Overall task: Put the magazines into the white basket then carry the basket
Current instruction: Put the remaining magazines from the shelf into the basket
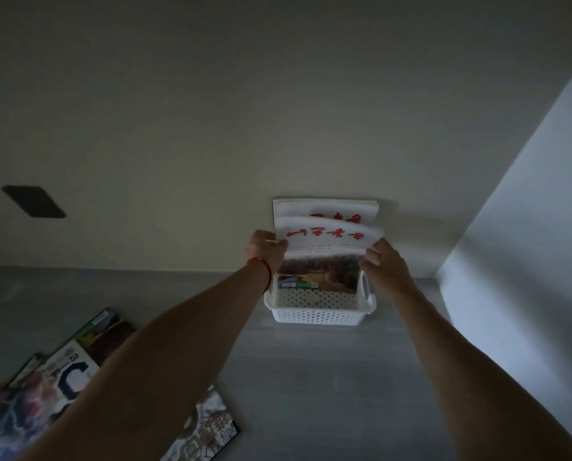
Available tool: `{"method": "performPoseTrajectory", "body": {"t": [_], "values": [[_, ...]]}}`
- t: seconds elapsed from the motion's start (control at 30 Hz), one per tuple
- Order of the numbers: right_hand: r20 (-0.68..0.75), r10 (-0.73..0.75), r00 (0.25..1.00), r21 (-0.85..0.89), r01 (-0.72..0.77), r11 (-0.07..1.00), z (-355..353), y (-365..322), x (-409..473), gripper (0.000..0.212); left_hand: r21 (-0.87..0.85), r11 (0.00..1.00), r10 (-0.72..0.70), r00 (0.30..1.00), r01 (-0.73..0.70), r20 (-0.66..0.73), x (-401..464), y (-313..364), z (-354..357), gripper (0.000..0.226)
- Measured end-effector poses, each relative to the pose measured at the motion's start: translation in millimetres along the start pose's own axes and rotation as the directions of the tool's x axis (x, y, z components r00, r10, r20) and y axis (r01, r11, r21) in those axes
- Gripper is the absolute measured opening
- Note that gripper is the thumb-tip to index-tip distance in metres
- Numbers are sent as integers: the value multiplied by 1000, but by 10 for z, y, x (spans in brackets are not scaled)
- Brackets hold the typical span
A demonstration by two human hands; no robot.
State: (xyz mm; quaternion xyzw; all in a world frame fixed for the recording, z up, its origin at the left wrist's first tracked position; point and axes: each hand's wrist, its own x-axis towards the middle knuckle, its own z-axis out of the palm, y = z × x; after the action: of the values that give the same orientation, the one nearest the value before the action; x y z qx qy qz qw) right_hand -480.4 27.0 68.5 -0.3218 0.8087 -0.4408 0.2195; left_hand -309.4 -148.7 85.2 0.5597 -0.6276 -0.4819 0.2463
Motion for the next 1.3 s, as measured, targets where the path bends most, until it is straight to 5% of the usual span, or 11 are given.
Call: {"method": "performPoseTrajectory", "body": {"t": [0.17, 0.3, 0.47, 0.57, 0.67, 0.83, 0.97, 1.13, 1.3], "values": [[20, 40, 999, 170, -43, 984, 70, -34, -41, 45, 49, 997, -71, 994, 67, 89, 3, -19, -20, 51], [38, 78, 996, 192, -84, 978, 164, -52, -170, 59, -202, 964, -132, 971, 173, 201, -116, -68, -123, 56], [21, -43, 999, 96, 41, 995, 487, -89, -523, 27, -391, 894, -69, 929, 219, 363, -426, -331, -486, 35], [68, -99, 993, -14, 100, 995, 813, -89, -782, 14, -173, 985, 38, 951, 17, 307, -579, -830, -906, 33], [166, -82, 983, -50, 91, 995, 1246, -181, -1086, 10, 175, 968, 140, 966, -180, 218, -630, -1461, -1527, 35], [363, -2, 932, -101, 42, 994, 2201, -461, -1578, 10, 444, 891, 40, 991, -94, 129, -650, -2337, -2580, 36], [492, 106, 864, -153, -34, 988, 3053, -723, -1950, 19, 719, 680, 10, 982, -144, 188, -753, -2946, -3136, 53], [555, 241, 796, -333, -54, 941, 3921, -1013, -2427, 40, 752, 565, 28, 918, -341, 395, -852, -3437, -3513, 72], [314, 190, 930, -333, -80, 940, 4261, -1087, -2810, 43, 715, 577, 88, 900, -395, 426, -851, -3506, -3642, 79]]}}
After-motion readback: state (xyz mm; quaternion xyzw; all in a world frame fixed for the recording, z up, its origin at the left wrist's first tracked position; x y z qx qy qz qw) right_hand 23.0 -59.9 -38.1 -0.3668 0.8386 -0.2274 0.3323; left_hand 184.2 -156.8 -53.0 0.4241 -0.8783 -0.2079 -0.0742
